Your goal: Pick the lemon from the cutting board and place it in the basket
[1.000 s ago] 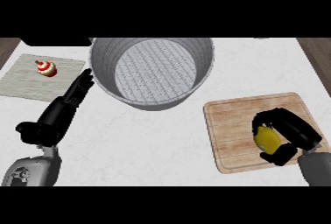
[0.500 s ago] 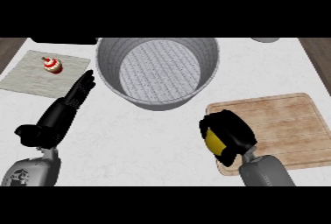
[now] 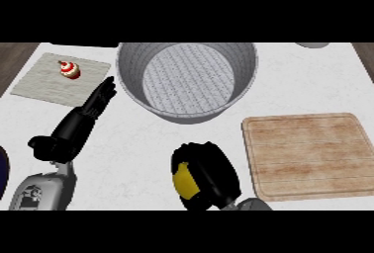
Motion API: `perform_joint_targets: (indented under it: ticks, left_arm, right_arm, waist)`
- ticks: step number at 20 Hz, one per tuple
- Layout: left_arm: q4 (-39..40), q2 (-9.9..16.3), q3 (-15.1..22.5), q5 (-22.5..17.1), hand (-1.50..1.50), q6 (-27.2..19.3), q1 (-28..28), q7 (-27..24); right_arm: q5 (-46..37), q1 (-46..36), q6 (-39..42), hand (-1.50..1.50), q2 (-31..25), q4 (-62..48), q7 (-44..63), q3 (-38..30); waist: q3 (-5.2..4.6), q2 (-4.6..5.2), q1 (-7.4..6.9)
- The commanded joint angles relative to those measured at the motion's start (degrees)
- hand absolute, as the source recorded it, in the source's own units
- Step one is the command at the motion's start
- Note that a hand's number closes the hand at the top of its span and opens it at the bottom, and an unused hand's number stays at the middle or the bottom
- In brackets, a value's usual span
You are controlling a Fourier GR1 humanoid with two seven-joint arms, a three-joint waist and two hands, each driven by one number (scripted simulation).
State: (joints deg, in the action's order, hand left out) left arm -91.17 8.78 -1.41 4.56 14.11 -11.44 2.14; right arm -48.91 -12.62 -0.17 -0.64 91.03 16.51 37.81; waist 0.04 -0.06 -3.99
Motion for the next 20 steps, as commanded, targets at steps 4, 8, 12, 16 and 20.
perform_joint_targets:
  ticks: [4, 8, 12, 16, 20]
  left_arm:
    - [2.50, 0.28, -0.65, 0.72, 0.00, -0.55, -1.18, -0.65]
    - [1.28, 0.60, -0.68, 0.59, 0.00, -0.33, -0.53, -0.13]
    - [1.57, -1.08, 0.40, 2.00, 0.00, -2.02, 0.38, -1.58]
    - [2.33, -0.17, -0.66, 0.62, 0.00, -0.81, -0.57, -0.17]
    - [2.25, 1.16, -1.54, -0.22, 0.00, 0.54, -0.92, -0.89]
  right_arm:
    - [6.58, -6.31, -19.63, 1.50, 0.63, 11.93, 18.04, 14.45]
    - [6.89, -17.98, -24.32, 1.50, 0.64, 14.42, 32.84, 15.59]
    - [4.61, -30.62, -24.96, 1.50, 0.64, 11.96, 46.57, 14.00]
    - [3.01, -41.26, -22.99, 1.50, 0.63, 7.83, 56.29, 13.24]
    - [6.98, -50.49, -25.93, 1.50, 0.62, 0.02, 57.16, 8.31]
  waist:
    - [-0.13, -0.36, 1.21]
    - [-0.23, -0.54, 0.76]
    - [-0.29, -0.53, 1.37]
    - [-0.35, -0.74, 1.18]
    - [-0.28, -0.25, 0.27]
